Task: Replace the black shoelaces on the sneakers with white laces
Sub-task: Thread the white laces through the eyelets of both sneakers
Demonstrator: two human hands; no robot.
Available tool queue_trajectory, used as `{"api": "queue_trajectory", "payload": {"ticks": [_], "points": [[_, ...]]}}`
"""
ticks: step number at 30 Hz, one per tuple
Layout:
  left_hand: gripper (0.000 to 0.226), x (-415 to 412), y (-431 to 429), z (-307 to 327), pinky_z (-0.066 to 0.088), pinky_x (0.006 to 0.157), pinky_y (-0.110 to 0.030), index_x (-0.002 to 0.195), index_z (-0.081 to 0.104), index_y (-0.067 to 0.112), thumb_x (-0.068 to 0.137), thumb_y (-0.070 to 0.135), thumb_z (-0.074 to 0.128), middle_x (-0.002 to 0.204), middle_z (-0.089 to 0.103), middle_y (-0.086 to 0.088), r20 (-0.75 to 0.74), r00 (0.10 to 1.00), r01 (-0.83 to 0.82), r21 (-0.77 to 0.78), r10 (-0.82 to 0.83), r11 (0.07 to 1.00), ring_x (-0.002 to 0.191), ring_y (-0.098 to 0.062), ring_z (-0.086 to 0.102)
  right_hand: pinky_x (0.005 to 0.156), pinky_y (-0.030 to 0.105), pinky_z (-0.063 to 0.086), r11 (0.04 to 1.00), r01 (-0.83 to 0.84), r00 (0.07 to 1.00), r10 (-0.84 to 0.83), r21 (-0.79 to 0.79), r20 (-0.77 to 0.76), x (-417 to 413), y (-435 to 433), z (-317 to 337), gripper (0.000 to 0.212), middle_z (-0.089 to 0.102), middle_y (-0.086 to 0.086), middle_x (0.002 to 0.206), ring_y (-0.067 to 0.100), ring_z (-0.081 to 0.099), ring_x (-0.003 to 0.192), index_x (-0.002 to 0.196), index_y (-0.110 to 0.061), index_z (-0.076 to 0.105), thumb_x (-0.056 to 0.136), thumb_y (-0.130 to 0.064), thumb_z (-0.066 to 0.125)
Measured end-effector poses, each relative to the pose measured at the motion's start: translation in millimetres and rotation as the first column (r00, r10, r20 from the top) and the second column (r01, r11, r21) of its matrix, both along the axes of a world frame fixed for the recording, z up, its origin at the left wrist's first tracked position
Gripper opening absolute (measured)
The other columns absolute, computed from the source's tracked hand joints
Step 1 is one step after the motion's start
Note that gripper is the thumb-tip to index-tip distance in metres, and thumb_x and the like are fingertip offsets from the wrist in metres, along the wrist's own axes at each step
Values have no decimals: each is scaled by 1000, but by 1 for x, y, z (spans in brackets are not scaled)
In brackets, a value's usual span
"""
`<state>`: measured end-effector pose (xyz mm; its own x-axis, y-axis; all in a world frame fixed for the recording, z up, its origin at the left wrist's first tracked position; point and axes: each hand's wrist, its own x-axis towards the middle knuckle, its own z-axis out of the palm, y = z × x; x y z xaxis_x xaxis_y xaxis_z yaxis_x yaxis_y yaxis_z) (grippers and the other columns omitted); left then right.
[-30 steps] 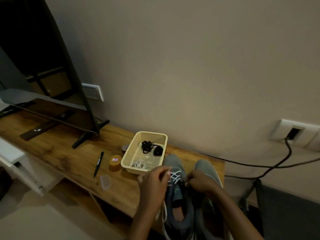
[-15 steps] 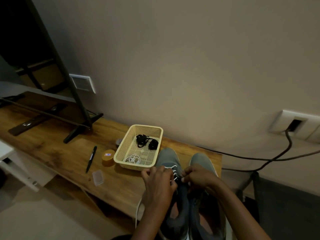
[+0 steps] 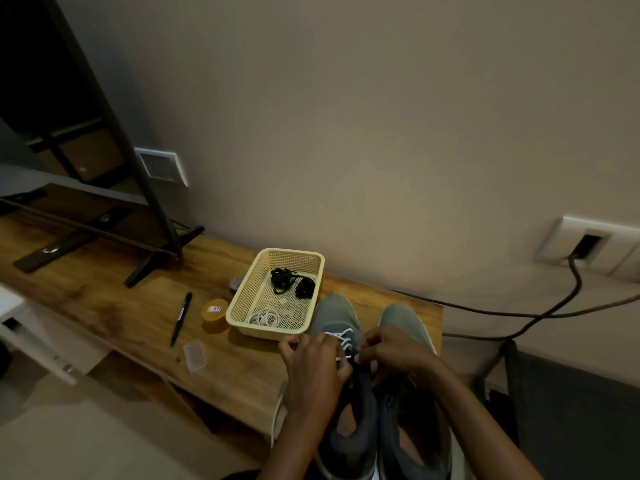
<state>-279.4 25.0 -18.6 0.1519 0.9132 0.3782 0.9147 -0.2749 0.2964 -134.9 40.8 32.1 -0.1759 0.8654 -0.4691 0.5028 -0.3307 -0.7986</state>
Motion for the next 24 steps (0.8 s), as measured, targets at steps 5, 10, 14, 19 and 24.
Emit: {"api": "queue_trajectory", "payload": {"ticks": [5, 10, 14, 19, 24], "points": [[25, -3, 1, -5, 21, 77, -33, 59, 51, 33, 54, 32, 76, 64, 52, 15, 46, 999, 14, 27, -15, 1000, 63, -7, 55, 53, 24, 53, 999, -11, 1000, 11, 31, -1, 1, -2, -1, 11, 55, 9, 64, 17, 58, 56, 75, -9, 60, 85, -6, 63], [18, -3, 1, -5, 20, 82, -34, 64, 55, 32, 62, 32, 73, 70, 56, 14, 83, 997, 3, -39, 0, 999, 71, -9, 57, 58, 30, 55, 998, -11, 1000, 10, 54, 14, 2, -1, -4, 13, 54, 8, 62, 19, 58, 58, 73, -10, 60, 84, -6, 64], [10, -2, 1, -1, 16, 88, -34, 69, 60, 31, 72, 40, 59, 81, 61, 13, 122, 992, 7, -120, 8, 993, 87, -9, 56, 57, 27, 55, 997, -18, 1000, 16, 79, 18, 1, -2, -6, 13, 55, 7, 62, 18, 58, 61, 73, -11, 61, 84, -8, 66], [14, 4, -2, -4, 19, 86, -36, 67, 62, 32, 68, 30, 76, 77, 61, 13, 147, 986, -64, -107, 80, 992, 80, -12, 60, 57, 25, 55, 998, -13, 1000, 14, 69, -21, 3, -3, -7, 10, 55, 7, 66, 15, 58, 63, 76, -11, 62, 85, -8, 65], [7, 4, -1, -2, 17, 93, -38, 72, 66, 29, 79, 28, 68, 88, 62, 10, 218, 970, -67, -199, 111, 978, 94, -12, 57, 60, 26, 55, 998, -1, 999, 3, 55, -44, 4, -3, -7, 8, 55, 10, 67, 20, 58, 66, 77, -8, 64, 85, -9, 65]]}}
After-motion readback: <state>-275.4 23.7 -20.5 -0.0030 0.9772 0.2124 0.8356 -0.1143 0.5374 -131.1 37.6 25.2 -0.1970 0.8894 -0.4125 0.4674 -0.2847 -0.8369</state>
